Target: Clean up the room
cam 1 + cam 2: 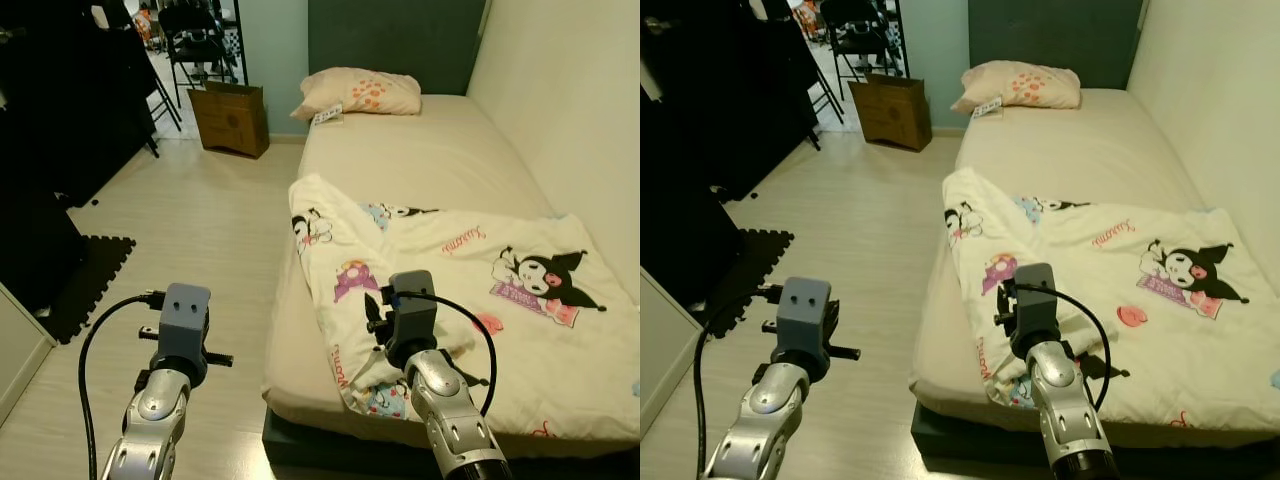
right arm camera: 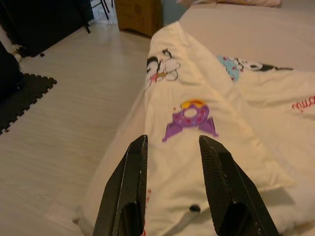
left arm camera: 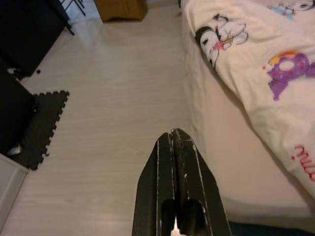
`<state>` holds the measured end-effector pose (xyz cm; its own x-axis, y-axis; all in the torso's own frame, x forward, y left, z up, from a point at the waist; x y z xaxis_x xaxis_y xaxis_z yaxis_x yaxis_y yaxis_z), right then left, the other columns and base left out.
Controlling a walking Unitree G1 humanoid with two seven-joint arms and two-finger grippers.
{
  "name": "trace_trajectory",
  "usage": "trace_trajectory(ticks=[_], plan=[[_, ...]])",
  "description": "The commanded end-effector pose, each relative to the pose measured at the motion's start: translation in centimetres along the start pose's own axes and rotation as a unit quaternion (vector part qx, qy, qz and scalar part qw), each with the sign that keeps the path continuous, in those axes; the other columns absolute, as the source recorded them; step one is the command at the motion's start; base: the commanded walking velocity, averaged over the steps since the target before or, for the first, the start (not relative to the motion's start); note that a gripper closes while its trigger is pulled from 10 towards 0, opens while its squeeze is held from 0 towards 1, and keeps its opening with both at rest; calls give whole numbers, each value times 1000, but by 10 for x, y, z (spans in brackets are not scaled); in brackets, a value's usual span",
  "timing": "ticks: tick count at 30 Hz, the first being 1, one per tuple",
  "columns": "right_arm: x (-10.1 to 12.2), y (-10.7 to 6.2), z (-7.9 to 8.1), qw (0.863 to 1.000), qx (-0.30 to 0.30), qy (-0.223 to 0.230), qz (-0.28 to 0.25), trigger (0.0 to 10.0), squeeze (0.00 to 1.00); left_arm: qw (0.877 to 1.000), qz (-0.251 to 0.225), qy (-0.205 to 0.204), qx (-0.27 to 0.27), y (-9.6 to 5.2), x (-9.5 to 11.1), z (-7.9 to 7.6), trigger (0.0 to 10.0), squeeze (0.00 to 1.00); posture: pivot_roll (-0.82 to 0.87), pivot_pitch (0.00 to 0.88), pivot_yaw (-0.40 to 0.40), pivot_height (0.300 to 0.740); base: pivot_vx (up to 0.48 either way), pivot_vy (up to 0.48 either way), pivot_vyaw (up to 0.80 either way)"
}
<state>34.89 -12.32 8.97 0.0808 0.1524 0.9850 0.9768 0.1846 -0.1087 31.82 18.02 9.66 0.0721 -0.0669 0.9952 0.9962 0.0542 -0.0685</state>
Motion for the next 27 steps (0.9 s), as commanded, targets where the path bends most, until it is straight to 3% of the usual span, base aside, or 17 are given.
trace_trajectory(ticks=[1, 27], plan=[[-4, -1, 2, 1000, 2, 5, 5, 10000, 0, 1000, 7, 4, 10, -2, -4, 6, 10000, 0, -55, 75, 36, 635, 0, 0, 0], [-4, 0, 4, 1000, 17, -3, 9, 10000, 0, 1000, 15, -6, 27, -4, -8, 13, 10000, 0, -56, 88, 26, 635, 0, 0, 0]])
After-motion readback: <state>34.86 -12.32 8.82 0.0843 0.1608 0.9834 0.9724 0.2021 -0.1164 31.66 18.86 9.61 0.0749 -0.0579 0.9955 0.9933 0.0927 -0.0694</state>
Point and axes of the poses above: a point about 5 cm out from each wrist's last joint towards the gripper, its own y axis pointing out of the wrist towards the gripper, its own x axis along the axis of the wrist's last joint, z = x × y, the point moved 4 cm from there along y, pointing out of the wrist towards the gripper, and after that the axes turned 5 degrees about -y, right-handed, at the moved point
